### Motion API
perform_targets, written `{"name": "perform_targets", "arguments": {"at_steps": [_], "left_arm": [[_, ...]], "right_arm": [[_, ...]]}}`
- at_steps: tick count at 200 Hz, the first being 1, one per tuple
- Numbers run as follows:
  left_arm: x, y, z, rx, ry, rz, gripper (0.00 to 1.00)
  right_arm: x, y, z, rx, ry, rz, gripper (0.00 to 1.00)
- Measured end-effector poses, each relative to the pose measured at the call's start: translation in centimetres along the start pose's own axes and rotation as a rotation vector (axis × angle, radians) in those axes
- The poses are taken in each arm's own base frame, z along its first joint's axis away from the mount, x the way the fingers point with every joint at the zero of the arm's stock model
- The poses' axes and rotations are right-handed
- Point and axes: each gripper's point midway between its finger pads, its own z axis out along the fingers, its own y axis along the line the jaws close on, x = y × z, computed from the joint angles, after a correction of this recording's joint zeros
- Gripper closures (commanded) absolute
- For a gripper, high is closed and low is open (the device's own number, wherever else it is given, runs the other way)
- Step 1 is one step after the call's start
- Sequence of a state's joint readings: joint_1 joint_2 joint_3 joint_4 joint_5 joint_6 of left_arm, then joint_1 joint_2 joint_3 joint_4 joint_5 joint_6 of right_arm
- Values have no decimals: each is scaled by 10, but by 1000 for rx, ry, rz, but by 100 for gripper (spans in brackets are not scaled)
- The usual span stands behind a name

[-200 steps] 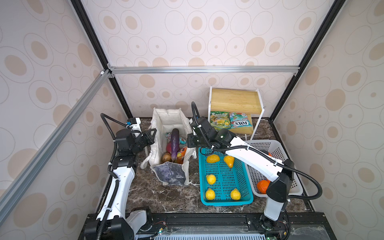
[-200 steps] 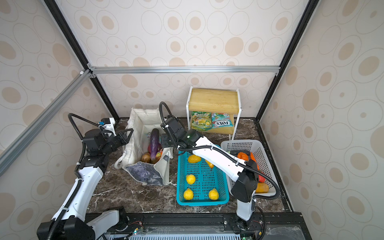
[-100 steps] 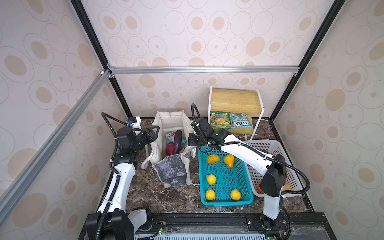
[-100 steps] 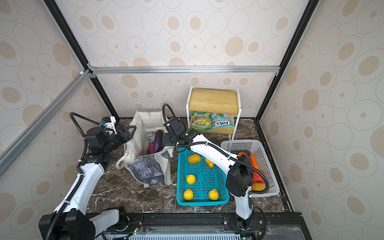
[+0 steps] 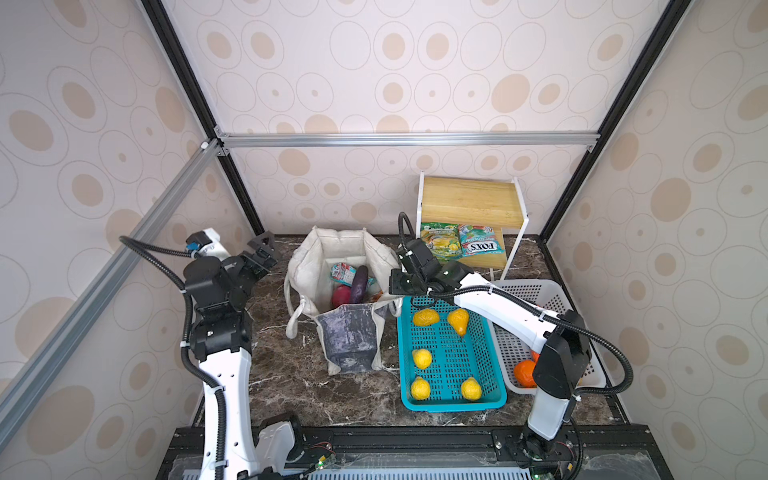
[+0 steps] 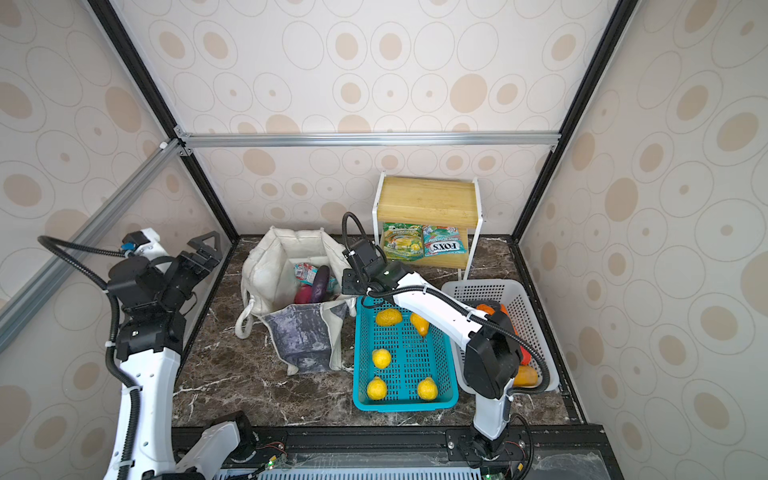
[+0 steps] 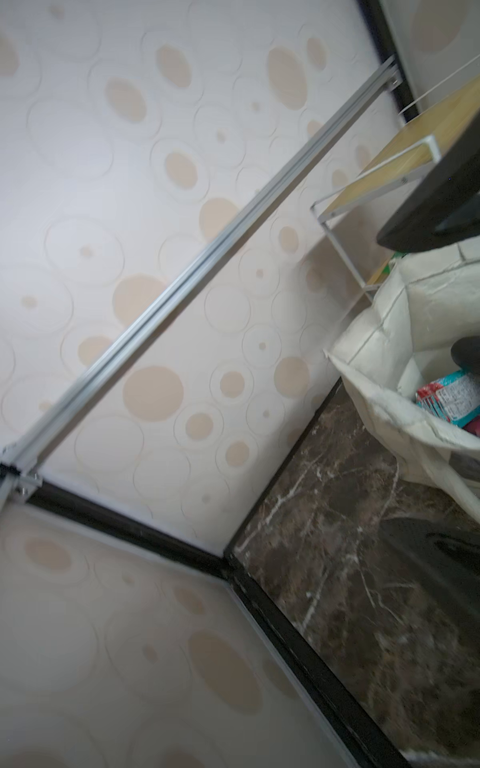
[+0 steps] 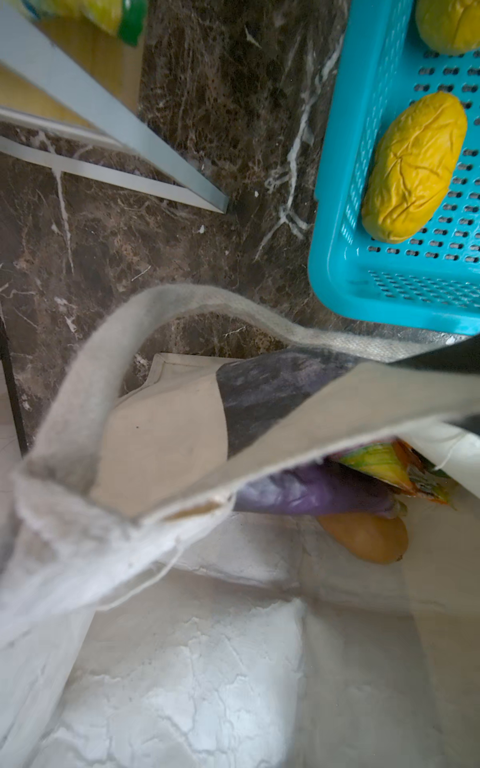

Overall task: Place the food into the grocery bag and tie it
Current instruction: 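Release the tote edge with the left gripper and grasp the other handle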

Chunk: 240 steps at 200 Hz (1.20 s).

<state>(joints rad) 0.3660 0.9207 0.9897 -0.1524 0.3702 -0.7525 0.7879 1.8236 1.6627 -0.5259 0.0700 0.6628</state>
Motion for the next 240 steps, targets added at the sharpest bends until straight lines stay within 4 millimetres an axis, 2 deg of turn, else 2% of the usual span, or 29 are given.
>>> {"name": "perform_targets", "arguments": {"at_steps": [24,42,68,83,97,116,126,141,159,179,195,210,217,240], "left_arm": [[51,57,-4,-114,63,-126,6],[85,81,-10,-159,116,-204,6],[98,83,-21,-149,115,-282,7],[106,80,-22,-91,112,-347,14],[126,83,-19,-39,144,-445,19],[166,104,-16,-60,226,-585,20],[177,110,-16,-78,253,-637,20],[178,103,-15,-44,257,-680,24],[175,89,-10,37,253,-718,34],[184,79,-5,89,287,-768,42],[189,71,-1,119,313,-809,65],[184,61,2,170,312,-824,91],[180,56,2,198,308,-829,100],[162,40,6,254,288,-787,100]], "right_arm": [[1,2,0,-10,5,0,100],[0,4,0,-20,4,1,100],[0,6,0,-31,3,2,100],[0,7,1,-39,3,4,100],[0,7,2,-43,3,6,100],[2,6,3,-44,6,8,100],[3,5,4,-43,8,9,100],[3,5,5,-43,8,10,100],[2,6,5,-45,6,10,100],[3,5,5,-44,7,10,100],[5,4,6,-42,8,11,100],[6,3,7,-42,9,13,100],[6,3,7,-42,9,13,100],[5,4,7,-44,7,13,100]]}}
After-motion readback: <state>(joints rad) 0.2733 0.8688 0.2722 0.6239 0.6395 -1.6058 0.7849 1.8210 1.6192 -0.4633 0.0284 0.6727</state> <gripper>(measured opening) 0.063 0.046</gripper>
